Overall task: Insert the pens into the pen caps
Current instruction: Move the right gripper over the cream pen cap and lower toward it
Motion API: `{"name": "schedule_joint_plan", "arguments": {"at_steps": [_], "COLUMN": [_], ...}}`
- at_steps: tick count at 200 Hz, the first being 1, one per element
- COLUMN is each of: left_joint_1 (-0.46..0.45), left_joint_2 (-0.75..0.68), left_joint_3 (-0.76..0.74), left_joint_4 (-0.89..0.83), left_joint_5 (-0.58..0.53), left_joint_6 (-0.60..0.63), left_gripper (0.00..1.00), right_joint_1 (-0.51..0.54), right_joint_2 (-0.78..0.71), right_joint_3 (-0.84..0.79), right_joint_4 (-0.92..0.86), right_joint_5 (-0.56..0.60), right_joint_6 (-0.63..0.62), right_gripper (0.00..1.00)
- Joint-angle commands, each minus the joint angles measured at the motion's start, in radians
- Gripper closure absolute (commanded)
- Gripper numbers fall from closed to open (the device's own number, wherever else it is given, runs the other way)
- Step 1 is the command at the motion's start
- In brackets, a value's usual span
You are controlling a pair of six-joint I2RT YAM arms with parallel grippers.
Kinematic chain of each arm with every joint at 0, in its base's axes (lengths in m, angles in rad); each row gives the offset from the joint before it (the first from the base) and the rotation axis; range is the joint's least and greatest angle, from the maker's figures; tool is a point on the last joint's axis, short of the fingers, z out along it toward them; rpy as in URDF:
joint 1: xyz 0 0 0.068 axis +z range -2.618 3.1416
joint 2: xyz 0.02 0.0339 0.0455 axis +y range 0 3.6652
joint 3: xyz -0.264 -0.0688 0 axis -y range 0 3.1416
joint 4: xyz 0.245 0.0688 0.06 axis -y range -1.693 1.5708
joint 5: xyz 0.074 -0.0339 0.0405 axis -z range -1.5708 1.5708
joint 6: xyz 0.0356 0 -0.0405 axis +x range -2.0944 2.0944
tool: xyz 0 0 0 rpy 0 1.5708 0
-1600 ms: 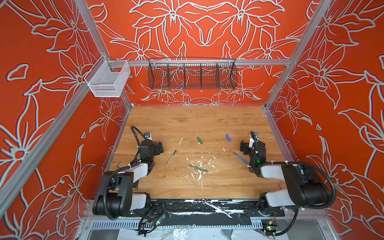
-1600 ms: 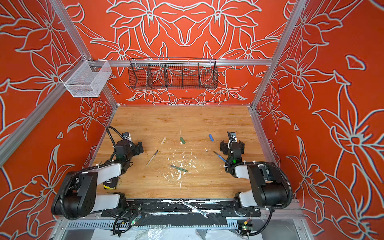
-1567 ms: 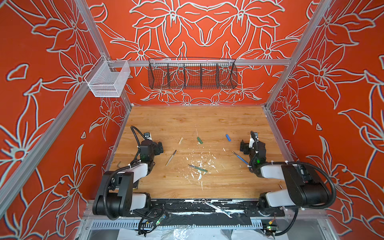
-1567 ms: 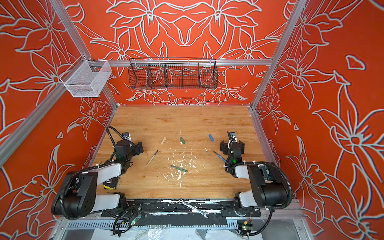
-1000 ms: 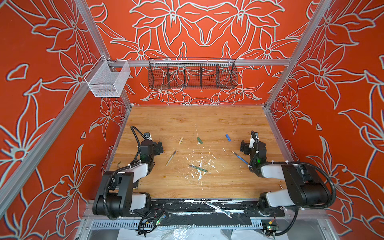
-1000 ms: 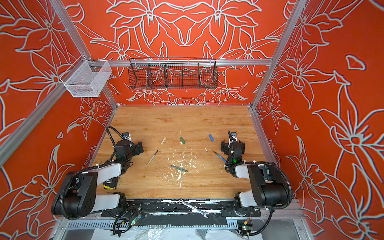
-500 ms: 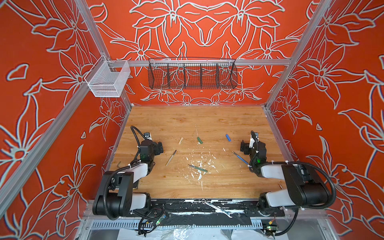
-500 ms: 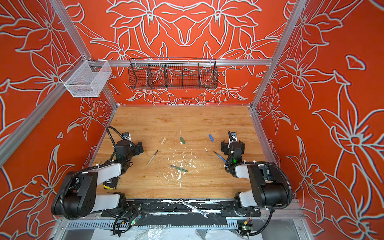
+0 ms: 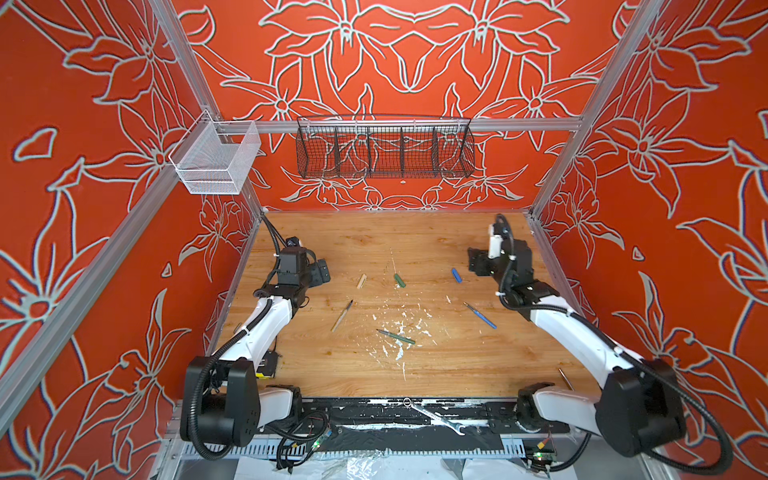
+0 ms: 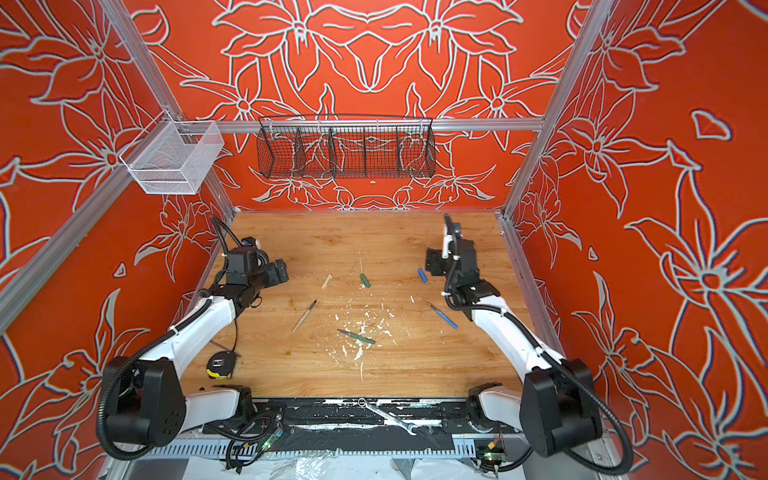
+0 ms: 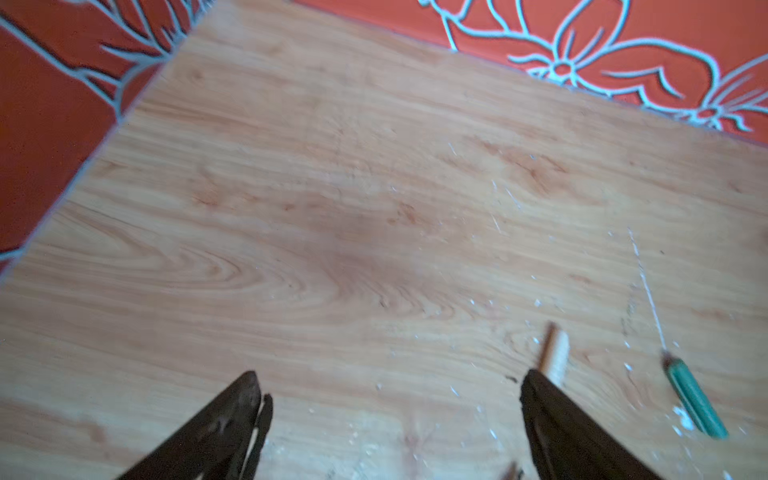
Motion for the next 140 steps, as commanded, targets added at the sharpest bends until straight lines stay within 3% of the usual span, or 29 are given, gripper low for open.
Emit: {"name": "schedule_joint_plan", "arguments": {"at_steps": [1, 24, 63, 93, 140], "left_joint_1": [-0.030, -0.075, -0.096, -0.096, -0.096], "left_joint_2": [-0.034, -0.106, -0.380, -0.504, -0.552], "left_joint_3": [0.002, -0.034, -0.144, -0.209, -0.219], "left_joint_4": [-0.248, -0.310, -0.339, -0.350, -0.397], "left_joint_5": [0.118, 0.146, 0.183, 0.209, 0.212], "left_joint_6": [-0.123, -0.186, -0.265, -0.302, -0.325], "left_gripper": [0.03, 0.03, 0.03, 0.03, 0.03], "right_joint_1": [0.142, 0.255, 0.394, 0.427, 0.440], "right_joint_2": [0.130, 0.302, 0.544, 0.715, 0.916], "right_joint_3": [0.148, 0.348, 0.547, 0.715, 0.940], "right_joint_4": [-0.308, -0.413, -0.432, -0.513, -0.550], "right_joint_5": [-0.080, -0.096, -0.190, -0.249, -0.237], "right_joint_6": [0.060, 0.093, 0.062, 0.015, 0.094], "right_gripper": [0.21, 0.26, 0.30, 0.33, 0.36]}}
